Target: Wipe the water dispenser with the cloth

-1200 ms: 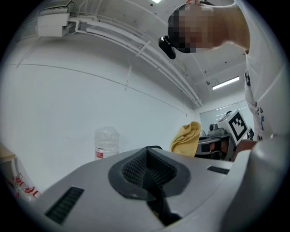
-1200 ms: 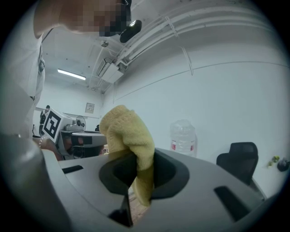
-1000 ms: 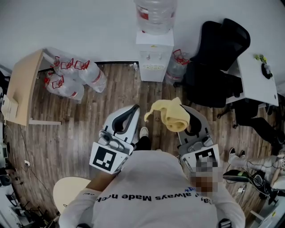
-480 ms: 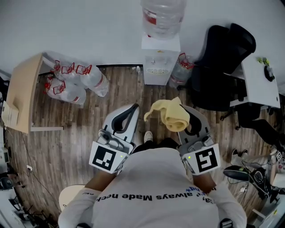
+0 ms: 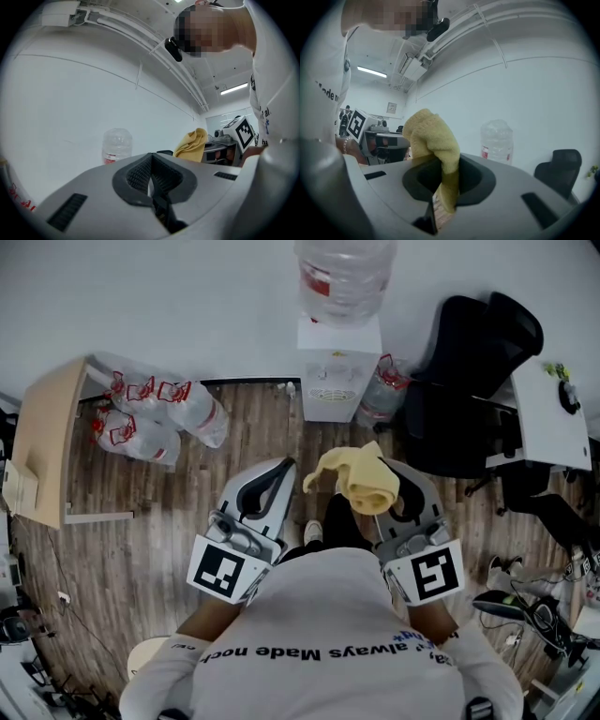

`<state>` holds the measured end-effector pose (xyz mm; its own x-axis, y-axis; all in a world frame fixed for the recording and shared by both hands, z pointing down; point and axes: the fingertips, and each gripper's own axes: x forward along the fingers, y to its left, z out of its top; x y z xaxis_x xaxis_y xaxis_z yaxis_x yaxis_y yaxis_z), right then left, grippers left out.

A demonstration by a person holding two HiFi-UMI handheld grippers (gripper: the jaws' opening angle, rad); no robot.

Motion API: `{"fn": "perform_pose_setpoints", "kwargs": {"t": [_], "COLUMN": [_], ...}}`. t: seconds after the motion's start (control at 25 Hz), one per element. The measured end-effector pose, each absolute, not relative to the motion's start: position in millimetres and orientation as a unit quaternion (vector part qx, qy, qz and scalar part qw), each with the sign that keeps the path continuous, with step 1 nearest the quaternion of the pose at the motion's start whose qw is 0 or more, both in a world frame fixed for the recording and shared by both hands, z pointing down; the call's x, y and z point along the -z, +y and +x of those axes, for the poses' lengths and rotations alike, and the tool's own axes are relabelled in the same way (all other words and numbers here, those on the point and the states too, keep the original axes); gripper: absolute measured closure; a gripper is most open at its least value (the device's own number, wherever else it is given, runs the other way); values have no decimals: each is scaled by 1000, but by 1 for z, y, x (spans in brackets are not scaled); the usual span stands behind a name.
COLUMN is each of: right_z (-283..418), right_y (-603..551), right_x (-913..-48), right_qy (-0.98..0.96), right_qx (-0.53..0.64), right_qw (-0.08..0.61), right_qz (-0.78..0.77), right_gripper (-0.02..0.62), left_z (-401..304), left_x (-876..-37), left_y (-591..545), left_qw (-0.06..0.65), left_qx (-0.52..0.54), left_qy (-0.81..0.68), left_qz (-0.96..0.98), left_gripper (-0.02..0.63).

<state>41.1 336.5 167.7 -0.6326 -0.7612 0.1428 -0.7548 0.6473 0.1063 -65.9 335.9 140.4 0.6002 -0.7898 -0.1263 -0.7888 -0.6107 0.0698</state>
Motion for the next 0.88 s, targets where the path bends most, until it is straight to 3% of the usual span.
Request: {"fn": "perform_pose_setpoints", "kwargs": {"t": [0.36,0.68,0.88], "right_z": [47,66,70], "right_y": [280,230,186], "right_x": [-154,-170,-150], "right_qy": [-903,-908,-909], "right_qx": [28,23,31], "right_qw": [54,98,41], "right_qz": [426,407,414], "right_gripper": [534,534,534], "left_z": [-56,-38,-27], "left_x": [-146,-138,-136], "left_y": [286,227,188], "left_qw": [5,0,-9], "left_qx": [65,68,68], "left_qy": [-441,-440,-445], "left_qz": [895,895,893], "left_gripper": [588,588,588]}}
